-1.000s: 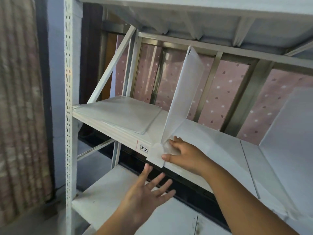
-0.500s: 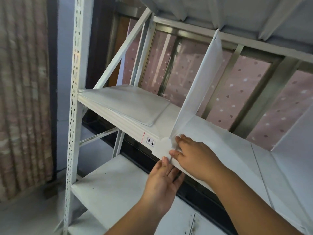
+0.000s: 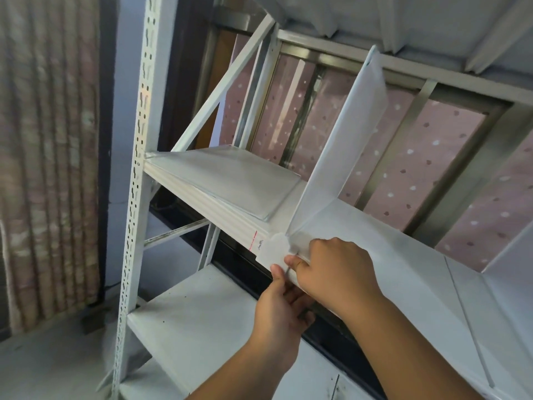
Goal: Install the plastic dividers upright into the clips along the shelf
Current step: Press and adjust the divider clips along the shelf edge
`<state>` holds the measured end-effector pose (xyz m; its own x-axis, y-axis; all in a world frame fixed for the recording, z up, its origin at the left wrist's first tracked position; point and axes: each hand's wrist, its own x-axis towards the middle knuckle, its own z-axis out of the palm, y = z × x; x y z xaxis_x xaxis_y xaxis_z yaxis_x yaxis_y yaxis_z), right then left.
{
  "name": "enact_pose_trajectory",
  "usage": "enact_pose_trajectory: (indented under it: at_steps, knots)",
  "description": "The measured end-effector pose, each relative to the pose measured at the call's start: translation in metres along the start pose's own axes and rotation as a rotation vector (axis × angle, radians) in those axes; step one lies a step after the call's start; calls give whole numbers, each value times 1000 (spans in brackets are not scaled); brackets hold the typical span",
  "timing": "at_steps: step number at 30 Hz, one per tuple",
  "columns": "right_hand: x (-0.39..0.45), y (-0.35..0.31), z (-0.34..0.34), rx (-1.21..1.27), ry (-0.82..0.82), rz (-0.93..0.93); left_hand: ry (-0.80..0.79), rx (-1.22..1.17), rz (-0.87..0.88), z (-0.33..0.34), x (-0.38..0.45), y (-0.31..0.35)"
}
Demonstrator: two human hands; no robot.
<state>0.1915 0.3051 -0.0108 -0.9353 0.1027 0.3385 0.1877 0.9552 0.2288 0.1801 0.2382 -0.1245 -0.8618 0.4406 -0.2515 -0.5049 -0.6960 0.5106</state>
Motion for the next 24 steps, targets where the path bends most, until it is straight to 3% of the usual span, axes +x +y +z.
enact_pose_trajectory:
  at_steps: [9,24]
  knots:
    - [11,-11,-1,42,50,45,63,46,-46,4,0,12]
    - [16,-13,-5,72,92,26,-62,74,-107,-9,3,24]
